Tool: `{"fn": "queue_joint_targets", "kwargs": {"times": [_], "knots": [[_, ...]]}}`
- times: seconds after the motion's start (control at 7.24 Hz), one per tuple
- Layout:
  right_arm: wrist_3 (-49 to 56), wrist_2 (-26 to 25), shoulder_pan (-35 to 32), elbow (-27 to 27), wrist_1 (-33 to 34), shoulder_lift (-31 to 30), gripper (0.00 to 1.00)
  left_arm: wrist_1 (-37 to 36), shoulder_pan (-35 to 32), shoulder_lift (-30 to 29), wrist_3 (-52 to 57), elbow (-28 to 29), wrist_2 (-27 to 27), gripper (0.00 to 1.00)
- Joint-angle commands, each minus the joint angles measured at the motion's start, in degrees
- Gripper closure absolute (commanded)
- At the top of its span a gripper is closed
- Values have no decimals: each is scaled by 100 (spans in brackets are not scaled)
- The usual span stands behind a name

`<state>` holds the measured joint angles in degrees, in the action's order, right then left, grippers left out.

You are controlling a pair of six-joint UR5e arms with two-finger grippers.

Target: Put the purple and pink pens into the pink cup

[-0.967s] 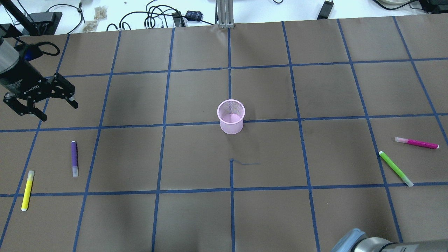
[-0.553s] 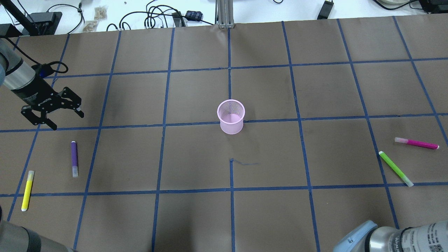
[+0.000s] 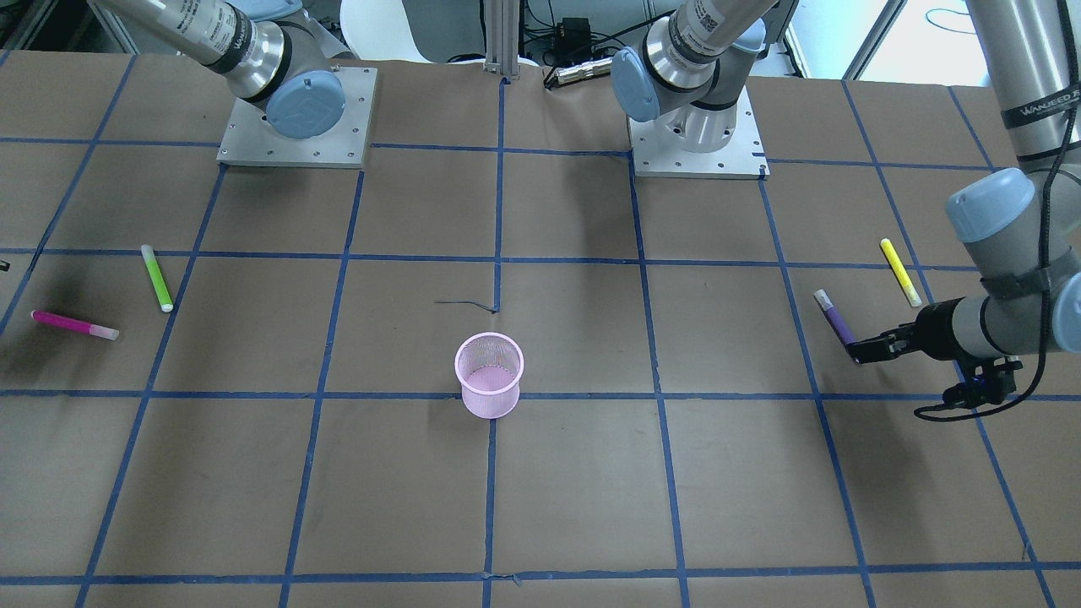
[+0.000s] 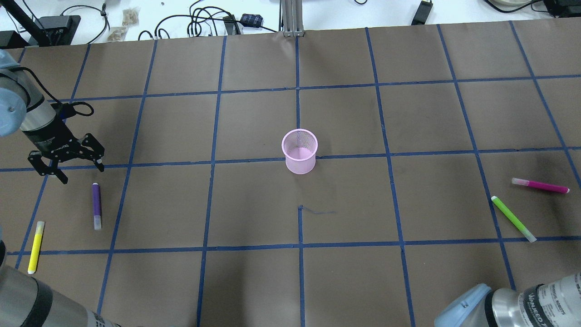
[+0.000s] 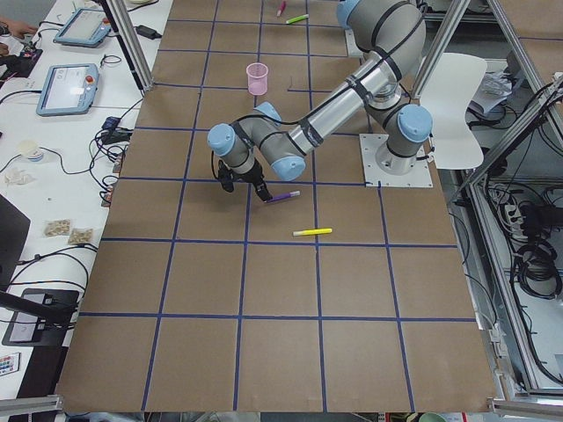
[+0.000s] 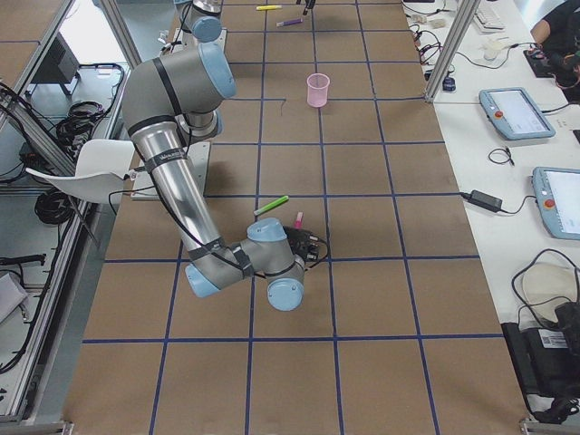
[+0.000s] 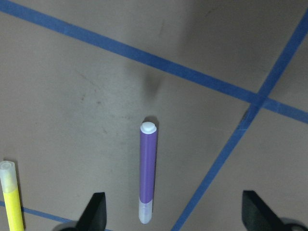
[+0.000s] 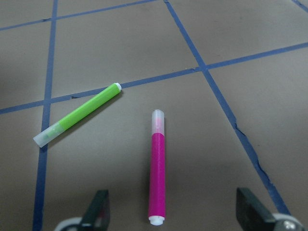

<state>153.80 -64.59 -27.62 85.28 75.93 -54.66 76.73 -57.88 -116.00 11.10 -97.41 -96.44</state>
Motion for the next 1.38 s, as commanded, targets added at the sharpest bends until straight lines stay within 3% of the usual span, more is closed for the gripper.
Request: {"fn": "queue_joint_targets", "kwargs": {"times": [0.0, 0.14, 0.28, 0.41, 0.55, 0.83, 0.97, 1.11, 1.24], "knots": [[633, 43, 11, 129, -17, 114, 7, -150, 241, -177, 138, -84, 151, 10], [738, 61, 11, 234, 35, 123, 6, -80, 233, -213, 77, -94, 186, 22], [826, 105, 2, 488, 227, 149, 6, -71, 233, -230, 24, -94, 430, 22], [766, 505, 2, 908, 864, 140, 6, -97, 233, -230, 111, -85, 389, 31], [722, 605, 2, 1243, 1254, 123, 7, -88, 233, -239, 51, -94, 441, 34], [582, 580, 2, 1229, 1302, 105, 18, -140, 242, -344, 146, -85, 424, 33], [573, 536, 11, 1211, 1345, 96, 45, -150, 242, -371, 138, -85, 459, 36], [572, 518, 2, 1141, 1372, 88, 67, -158, 242, -397, 77, -41, 450, 35], [581, 527, 2, 1106, 1372, 96, 75, -158, 242, -424, 85, -32, 407, 38]]}}
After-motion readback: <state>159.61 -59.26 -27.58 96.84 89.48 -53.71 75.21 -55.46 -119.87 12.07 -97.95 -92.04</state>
